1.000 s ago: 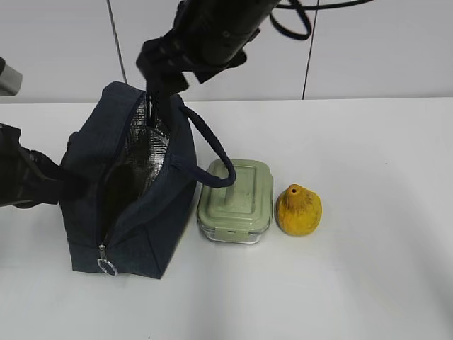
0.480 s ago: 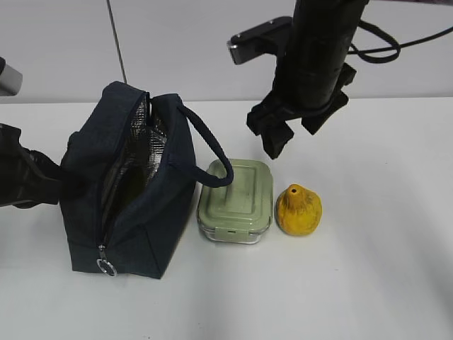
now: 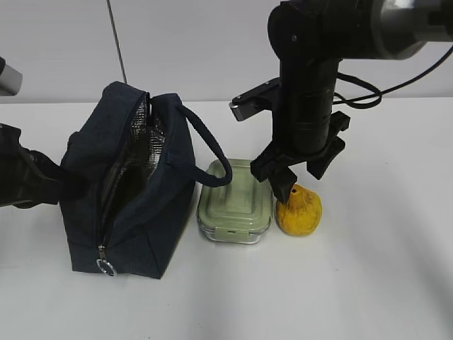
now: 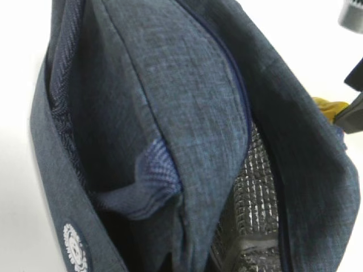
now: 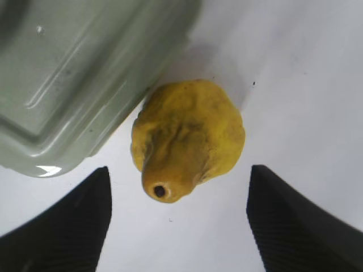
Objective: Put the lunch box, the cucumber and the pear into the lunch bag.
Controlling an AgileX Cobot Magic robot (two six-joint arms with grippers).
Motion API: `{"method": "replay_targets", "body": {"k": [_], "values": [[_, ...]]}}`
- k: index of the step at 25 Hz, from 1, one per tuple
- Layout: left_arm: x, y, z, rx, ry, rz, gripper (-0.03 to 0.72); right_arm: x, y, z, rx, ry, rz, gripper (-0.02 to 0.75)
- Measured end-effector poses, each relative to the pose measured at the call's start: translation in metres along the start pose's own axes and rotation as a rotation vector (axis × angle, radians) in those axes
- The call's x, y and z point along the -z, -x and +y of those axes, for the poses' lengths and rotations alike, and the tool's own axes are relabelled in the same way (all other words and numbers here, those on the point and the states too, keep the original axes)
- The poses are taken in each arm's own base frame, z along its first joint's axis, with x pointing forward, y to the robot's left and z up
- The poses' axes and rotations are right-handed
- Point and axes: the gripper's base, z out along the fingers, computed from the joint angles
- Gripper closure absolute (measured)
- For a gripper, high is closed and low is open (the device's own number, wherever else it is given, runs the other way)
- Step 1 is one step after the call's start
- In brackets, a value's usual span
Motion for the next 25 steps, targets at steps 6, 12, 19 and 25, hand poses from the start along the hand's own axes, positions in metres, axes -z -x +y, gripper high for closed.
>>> {"method": "replay_targets", "body": {"k": [6, 12, 19, 25], "values": [[0.000, 0.000, 0.000, 0.000, 0.000, 0.000, 0.688, -0.014, -0.002, 0.002, 0.004, 0.001, 0.037, 0.215], [0.000, 0.000, 0.000, 0.000, 0.000, 0.000, 0.688, -0.027, 0.002, 0.002, 0.008, -0.004, 0.043, 0.350], [0.000, 0.000, 0.000, 0.000, 0.000, 0.000, 0.688, -0.018, 0.000, -0.003, 0.014, -0.058, 0.025, 0.552], [0.000, 0.000, 0.000, 0.000, 0.000, 0.000, 0.688, 0.076, -0.014, -0.004, -0.023, 0.011, -0.286, 0.553]]}}
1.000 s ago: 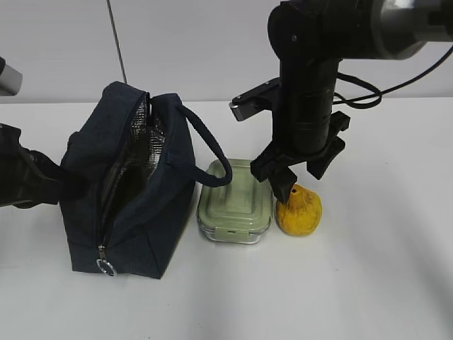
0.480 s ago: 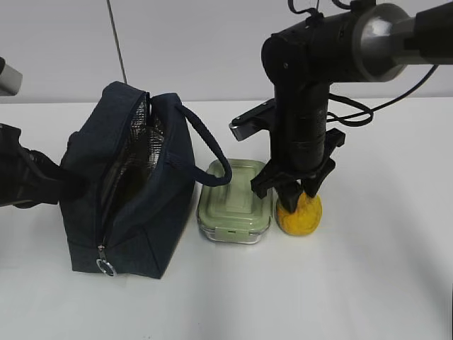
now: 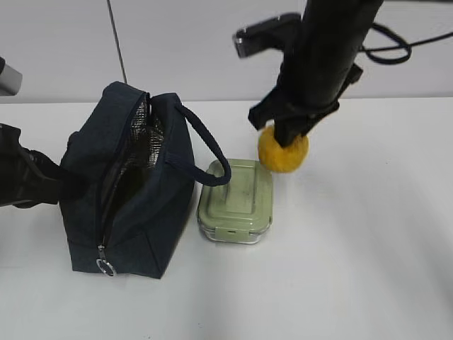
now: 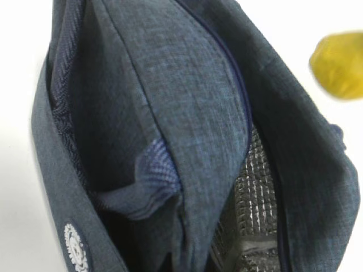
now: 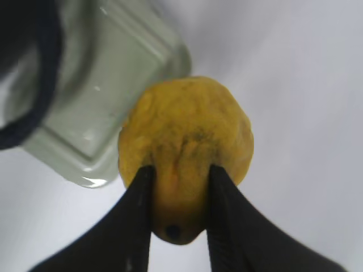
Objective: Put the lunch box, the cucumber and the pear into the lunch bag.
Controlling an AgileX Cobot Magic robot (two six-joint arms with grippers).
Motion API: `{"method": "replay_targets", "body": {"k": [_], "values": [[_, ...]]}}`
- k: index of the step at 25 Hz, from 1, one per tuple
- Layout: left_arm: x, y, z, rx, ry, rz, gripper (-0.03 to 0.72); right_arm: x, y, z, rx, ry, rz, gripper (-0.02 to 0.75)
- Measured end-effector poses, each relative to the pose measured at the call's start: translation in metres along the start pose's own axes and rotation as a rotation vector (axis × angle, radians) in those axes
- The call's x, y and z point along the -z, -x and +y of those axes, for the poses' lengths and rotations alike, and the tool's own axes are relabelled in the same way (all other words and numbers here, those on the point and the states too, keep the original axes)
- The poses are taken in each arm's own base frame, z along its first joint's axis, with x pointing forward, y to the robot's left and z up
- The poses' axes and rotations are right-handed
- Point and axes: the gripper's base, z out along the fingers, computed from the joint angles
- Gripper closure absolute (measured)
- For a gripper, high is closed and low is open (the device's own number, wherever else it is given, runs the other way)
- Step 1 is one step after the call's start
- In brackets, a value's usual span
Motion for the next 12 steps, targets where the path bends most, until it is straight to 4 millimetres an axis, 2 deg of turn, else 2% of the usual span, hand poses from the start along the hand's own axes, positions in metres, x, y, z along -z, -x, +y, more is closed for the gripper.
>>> {"method": "replay_targets", "body": {"k": [2, 5, 12], "values": [[0.000, 0.000, 0.000, 0.000, 0.000, 0.000, 0.688, 0.031, 0.004, 0.007, 0.022, 0.058, -0.131, 0.553], [0.000, 0.000, 0.000, 0.000, 0.001, 0.000, 0.688, 0.060, 0.010, 0.025, 0.082, 0.145, -0.256, 0.555], [0.000, 0.000, 0.000, 0.000, 0.001, -0.001, 0.688, 0.078, 0.021, 0.082, 0.263, 0.295, -0.427, 0.556]]}}
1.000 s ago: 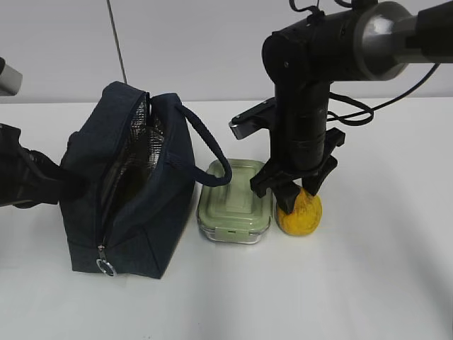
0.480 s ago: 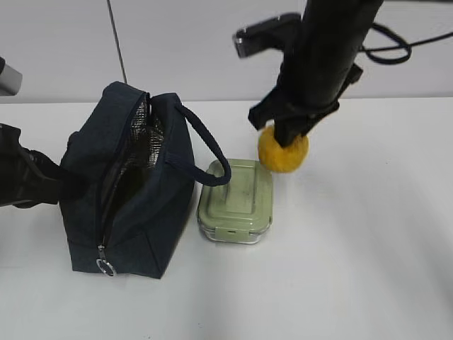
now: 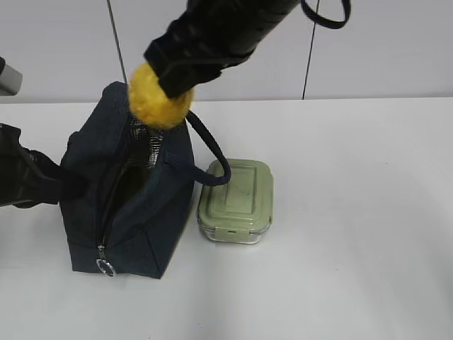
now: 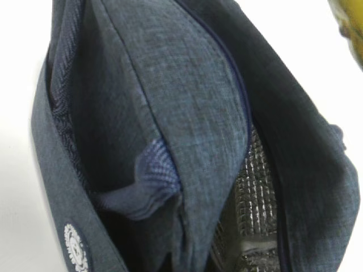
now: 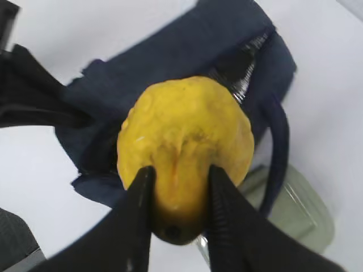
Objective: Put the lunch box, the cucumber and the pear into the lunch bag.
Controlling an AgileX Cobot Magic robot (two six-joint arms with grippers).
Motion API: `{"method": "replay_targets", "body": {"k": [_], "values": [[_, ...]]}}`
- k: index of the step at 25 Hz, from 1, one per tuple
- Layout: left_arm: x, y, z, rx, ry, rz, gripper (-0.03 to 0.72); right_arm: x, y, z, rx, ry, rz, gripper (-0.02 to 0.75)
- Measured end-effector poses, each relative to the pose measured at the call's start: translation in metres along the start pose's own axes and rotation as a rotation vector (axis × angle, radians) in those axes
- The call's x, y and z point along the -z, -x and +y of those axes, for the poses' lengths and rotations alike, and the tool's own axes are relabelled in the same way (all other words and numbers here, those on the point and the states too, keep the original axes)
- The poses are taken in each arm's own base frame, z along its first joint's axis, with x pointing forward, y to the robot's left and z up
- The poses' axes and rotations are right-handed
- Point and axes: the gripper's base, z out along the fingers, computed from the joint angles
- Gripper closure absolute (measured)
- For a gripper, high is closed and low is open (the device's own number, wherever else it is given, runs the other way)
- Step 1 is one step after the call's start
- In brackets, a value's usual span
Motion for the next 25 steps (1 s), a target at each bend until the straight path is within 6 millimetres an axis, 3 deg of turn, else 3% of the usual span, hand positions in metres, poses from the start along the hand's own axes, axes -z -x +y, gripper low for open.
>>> {"method": "replay_targets", "body": {"k": [5, 14, 18, 20, 23, 25], "values": [[0.000, 0.000, 0.000, 0.000, 0.000, 0.000, 0.688, -0.026, 0.002, 0.019, 0.057, 0.049, -0.003, 0.556], [0.000, 0.000, 0.000, -0.004, 0.001, 0.002, 0.688, -0.092, -0.022, 0.013, 0.043, 0.073, 0.152, 0.556], [0.000, 0.000, 0.000, -0.003, 0.000, 0.002, 0.688, -0.106, -0.031, 0.011, 0.045, 0.077, 0.207, 0.541], [0.000, 0.000, 0.000, -0.003, 0.000, 0.002, 0.688, -0.106, -0.031, 0.011, 0.048, 0.072, 0.208, 0.484], [0.000, 0.000, 0.000, -0.003, 0.000, 0.002, 0.688, -0.106, -0.029, 0.011, 0.048, 0.071, 0.204, 0.312], [0.000, 0.000, 0.000, -0.003, -0.001, 0.003, 0.688, -0.103, -0.027, 0.011, 0.050, 0.067, 0.189, 0.239]]}}
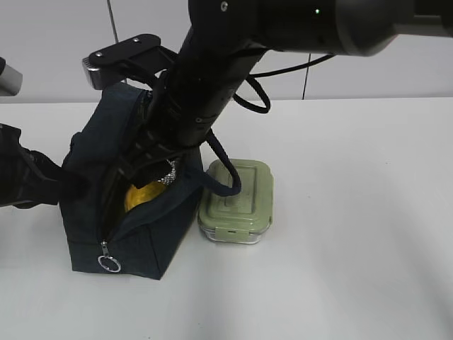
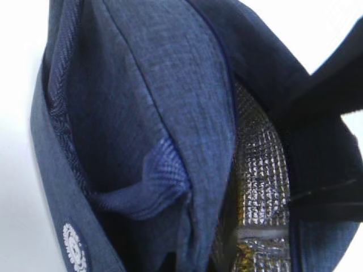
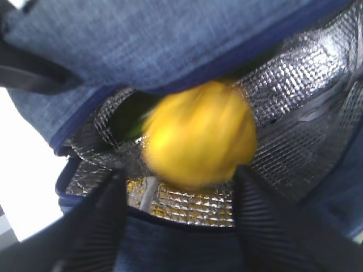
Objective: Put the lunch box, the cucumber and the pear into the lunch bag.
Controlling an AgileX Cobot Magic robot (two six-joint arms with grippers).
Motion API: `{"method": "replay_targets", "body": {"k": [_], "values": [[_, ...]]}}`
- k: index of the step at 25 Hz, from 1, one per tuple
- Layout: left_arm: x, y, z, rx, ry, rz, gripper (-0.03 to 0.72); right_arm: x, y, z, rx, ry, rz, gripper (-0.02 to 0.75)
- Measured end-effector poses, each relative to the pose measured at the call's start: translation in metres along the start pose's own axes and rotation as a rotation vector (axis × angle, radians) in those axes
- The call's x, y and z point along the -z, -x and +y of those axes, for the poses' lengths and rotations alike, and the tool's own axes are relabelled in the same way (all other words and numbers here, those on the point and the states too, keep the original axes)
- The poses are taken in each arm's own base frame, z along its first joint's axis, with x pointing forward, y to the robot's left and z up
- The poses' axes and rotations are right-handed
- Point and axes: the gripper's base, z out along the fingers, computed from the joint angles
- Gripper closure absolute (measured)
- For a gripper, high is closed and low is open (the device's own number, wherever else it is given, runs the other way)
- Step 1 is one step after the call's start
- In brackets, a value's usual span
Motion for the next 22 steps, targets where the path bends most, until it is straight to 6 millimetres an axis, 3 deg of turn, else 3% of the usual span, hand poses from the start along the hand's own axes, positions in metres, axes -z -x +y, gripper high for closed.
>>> {"method": "replay_targets", "body": {"k": [3, 8, 10, 15, 20, 22], "values": [[0.000, 0.000, 0.000, 0.000, 0.000, 0.000, 0.688, 0.014, 0.006, 0.001, -0.004, -0.014, -0.053, 0.218], [0.000, 0.000, 0.000, -0.001, 0.000, 0.000, 0.688, 0.063, 0.009, -0.011, -0.111, -0.053, -0.159, 0.230], [0.000, 0.000, 0.000, -0.001, 0.000, 0.000, 0.688, 0.067, -0.005, -0.030, -0.200, -0.070, -0.144, 0.233], [0.000, 0.000, 0.000, -0.001, -0.002, 0.002, 0.688, 0.050, -0.068, -0.078, -0.482, -0.020, -0.060, 0.234], [0.000, 0.000, 0.000, -0.001, -0.004, 0.003, 0.688, 0.044, -0.116, -0.108, -0.709, 0.116, -0.142, 0.234], [0.000, 0.000, 0.000, -0.001, -0.005, 0.004, 0.688, 0.045, -0.126, -0.116, -0.764, 0.159, -0.198, 0.234]]}}
